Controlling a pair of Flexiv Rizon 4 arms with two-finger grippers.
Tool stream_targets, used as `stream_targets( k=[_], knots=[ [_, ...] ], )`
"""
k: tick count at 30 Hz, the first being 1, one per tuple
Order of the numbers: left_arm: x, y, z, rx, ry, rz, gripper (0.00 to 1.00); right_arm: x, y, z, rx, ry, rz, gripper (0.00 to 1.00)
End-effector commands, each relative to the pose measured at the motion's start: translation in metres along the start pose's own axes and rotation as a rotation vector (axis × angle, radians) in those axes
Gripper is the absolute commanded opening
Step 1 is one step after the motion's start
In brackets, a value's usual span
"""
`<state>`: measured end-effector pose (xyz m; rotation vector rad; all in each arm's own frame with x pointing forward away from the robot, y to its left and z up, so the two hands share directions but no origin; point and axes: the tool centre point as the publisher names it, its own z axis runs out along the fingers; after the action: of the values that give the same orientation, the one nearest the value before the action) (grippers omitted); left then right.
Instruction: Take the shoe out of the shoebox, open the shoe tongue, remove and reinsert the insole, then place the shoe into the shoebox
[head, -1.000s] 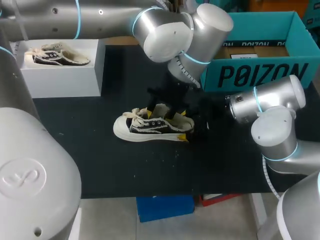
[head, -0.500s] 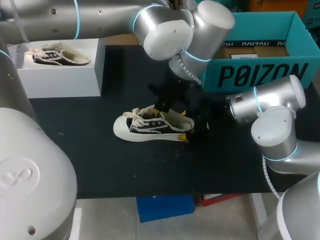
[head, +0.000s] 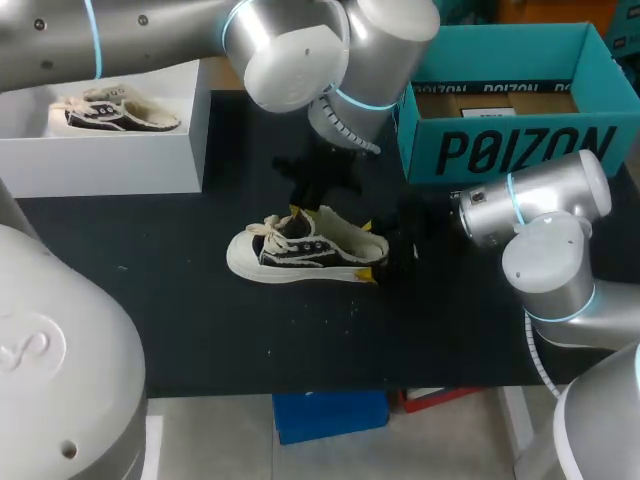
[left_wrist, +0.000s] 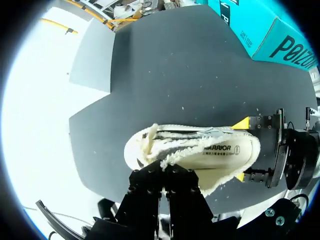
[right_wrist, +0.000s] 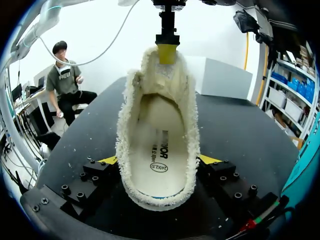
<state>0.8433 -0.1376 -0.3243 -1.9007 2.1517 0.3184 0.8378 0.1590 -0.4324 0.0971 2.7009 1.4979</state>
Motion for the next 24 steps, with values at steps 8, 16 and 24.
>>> stream_targets(
  k=[8, 16, 24],
  knots=[
    [-0.029, 0.012, 0.001, 0.067, 0.014, -0.037, 0.00, -0.001, -0.002, 0.004, 0.001, -0.001, 0.001, 0.00],
    [-0.053, 0.020, 0.015, 0.058, -0.003, -0.088, 0.00, -0.001, -0.002, 0.004, 0.001, -0.001, 0.001, 0.00],
    [-0.066, 0.030, 0.027, 0.048, -0.002, -0.110, 0.00, -0.001, -0.002, 0.004, 0.001, -0.001, 0.001, 0.00]
  ],
)
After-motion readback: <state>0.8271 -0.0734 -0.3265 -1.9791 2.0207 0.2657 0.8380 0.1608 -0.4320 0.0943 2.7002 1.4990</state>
